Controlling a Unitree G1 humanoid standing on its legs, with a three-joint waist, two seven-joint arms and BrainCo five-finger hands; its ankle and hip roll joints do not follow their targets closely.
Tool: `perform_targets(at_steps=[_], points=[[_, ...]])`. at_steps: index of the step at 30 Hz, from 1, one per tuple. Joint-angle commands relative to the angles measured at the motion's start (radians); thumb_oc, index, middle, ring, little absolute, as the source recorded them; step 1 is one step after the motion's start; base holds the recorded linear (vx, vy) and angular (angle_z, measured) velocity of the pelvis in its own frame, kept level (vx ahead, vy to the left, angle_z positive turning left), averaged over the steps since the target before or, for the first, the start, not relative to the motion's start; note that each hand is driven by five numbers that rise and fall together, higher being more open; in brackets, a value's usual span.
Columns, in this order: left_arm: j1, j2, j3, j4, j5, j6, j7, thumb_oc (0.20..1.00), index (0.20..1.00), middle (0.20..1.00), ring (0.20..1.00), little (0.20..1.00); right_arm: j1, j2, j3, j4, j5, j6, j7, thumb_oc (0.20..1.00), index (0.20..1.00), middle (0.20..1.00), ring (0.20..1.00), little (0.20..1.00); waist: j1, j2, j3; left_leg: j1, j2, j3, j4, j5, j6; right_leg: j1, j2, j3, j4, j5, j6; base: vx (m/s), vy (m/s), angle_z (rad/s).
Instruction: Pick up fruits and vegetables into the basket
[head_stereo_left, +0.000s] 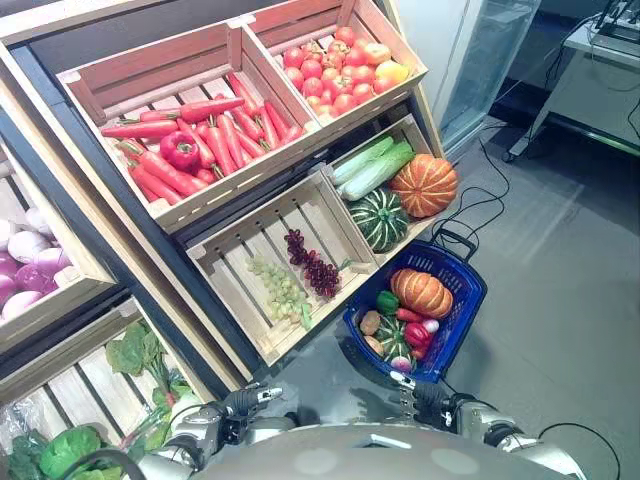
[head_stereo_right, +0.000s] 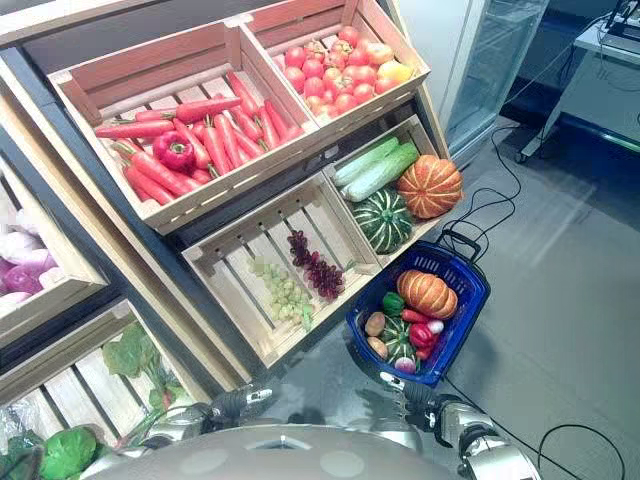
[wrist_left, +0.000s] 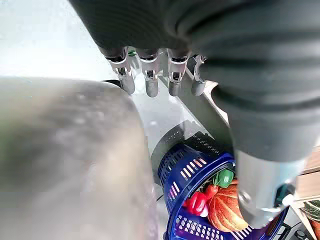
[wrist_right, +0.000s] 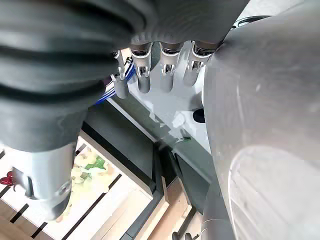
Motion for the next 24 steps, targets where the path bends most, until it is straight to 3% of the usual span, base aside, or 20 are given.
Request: perform_targets(at_steps=[1,3,8,10,12,13,18,19,20,22,24], points=[[-0.07,-0.035,-0.011,0.053,0.019,-0.046,0.003,1.0,1.0,1.0,1.0,1.0,-0.002,0.027,0.028,0.053,0.02,0.034,0.04,1.0,1.0,1.0,1.0,1.0,0.005,-0.017,0.042,0.01,-0.076,0.04,0.043,-0.149,0.064,-0.025,-0.005,0.024,0.002,0.003,0.041,-0.14,0.269,0.26],[-0.07,-0.035,-0.012,0.053,0.016,-0.047,0.004,1.0,1.0,1.0,1.0,1.0,-0.002,0.027,0.029,0.052,0.021,0.034,0.04,1.0,1.0,1.0,1.0,1.0,0.005,-0.017,0.043,0.009,-0.076,0.039,0.043,-0.149,0.064,-0.026,-0.005,0.025,0.002,0.003,0.041,0.0,0.0,0.0],[-0.075,-0.028,-0.032,0.038,0.076,-0.128,0.025,1.0,1.0,1.0,1.0,1.0,-0.008,0.024,0.04,0.051,0.031,0.029,0.044,1.0,1.0,1.0,1.0,1.0,0.005,-0.016,0.049,0.007,-0.073,0.041,0.041,-0.148,0.063,-0.031,-0.004,0.028,0.006,0.002,0.043,0.0,0.0,0.0],[-0.083,-0.021,-0.052,0.026,0.101,-0.203,0.051,1.0,1.0,1.0,1.0,1.0,-0.014,0.02,0.041,0.05,0.042,0.016,0.044,1.0,1.0,1.0,1.0,1.0,0.003,-0.015,0.051,0.007,-0.073,0.041,0.041,-0.148,0.063,-0.033,-0.003,0.03,0.007,0.003,0.044,0.0,0.0,0.0],[-0.087,-0.019,-0.058,0.021,0.1,-0.221,0.059,1.0,1.0,1.0,1.0,1.0,-0.018,0.017,0.04,0.05,0.047,0.007,0.044,1.0,1.0,1.0,1.0,1.0,0.002,-0.014,0.052,0.007,-0.073,0.042,0.041,-0.148,0.063,-0.034,-0.003,0.031,0.007,0.004,0.044,0.0,0.0,0.0],[-0.093,-0.017,-0.066,0.01,0.118,-0.271,0.082,1.0,1.0,1.0,1.0,1.0,-0.021,0.015,0.042,0.048,0.059,-0.019,0.035,1.0,1.0,1.0,1.0,1.0,0.0,-0.012,0.054,0.004,-0.072,0.043,0.044,-0.148,0.062,-0.037,-0.003,0.032,0.008,0.005,0.045,0.0,0.0,0.0],[-0.123,0.013,-0.095,-0.072,0.209,-0.406,0.274,1.0,1.0,1.0,1.0,1.0,-0.029,-0.003,0.031,0.012,0.133,-0.154,-0.032,1.0,1.0,1.0,1.0,1.0,-0.009,-0.006,0.061,-0.002,-0.068,0.043,0.046,-0.144,0.058,-0.047,-0.003,0.036,0.013,0.008,0.047,0.0,0.0,0.0],[-0.124,0.015,-0.095,-0.075,0.212,-0.407,0.283,1.0,1.0,1.0,1.0,1.0,-0.029,-0.004,0.03,0.01,0.136,-0.156,-0.031,1.0,1.0,1.0,1.0,1.0,-0.009,-0.006,0.061,-0.002,-0.068,0.043,0.046,-0.144,0.058,-0.047,-0.003,0.037,0.013,0.008,0.047,0.0,0.0,0.0],[-0.134,0.031,-0.102,-0.104,0.247,-0.417,0.344,1.0,1.0,1.0,1.0,1.0,-0.03,-0.01,0.025,-0.013,0.161,-0.179,-0.04,1.0,1.0,1.0,1.0,1.0,-0.014,-0.004,0.064,-0.006,-0.068,0.042,0.048,-0.144,0.057,-0.052,-0.003,0.039,0.016,0.008,0.047,0.0,0.0,0.0],[-0.159,0.08,-0.112,-0.191,0.39,-0.379,0.52,1.0,1.0,1.0,1.0,1.0,-0.021,-0.03,0.006,-0.112,0.228,-0.216,-0.046,1.0,1.0,1.0,1.0,1.0,-0.026,0.001,0.073,-0.02,-0.065,0.043,0.057,-0.142,0.056,-0.068,-0.005,0.045,0.025,0.009,0.047,0.0,0.0,0.0],[-0.163,0.101,-0.119,-0.2,0.44,-0.361,0.585,1.0,1.0,1.0,1.0,1.0,-0.01,-0.037,-0.004,-0.181,0.255,-0.233,-0.045,1.0,1.0,1.0,1.0,1.0,-0.035,0.002,0.076,-0.031,-0.063,0.044,0.064,-0.142,0.058,-0.082,-0.006,0.049,0.033,0.008,0.046,0.0,0.0,0.0]])
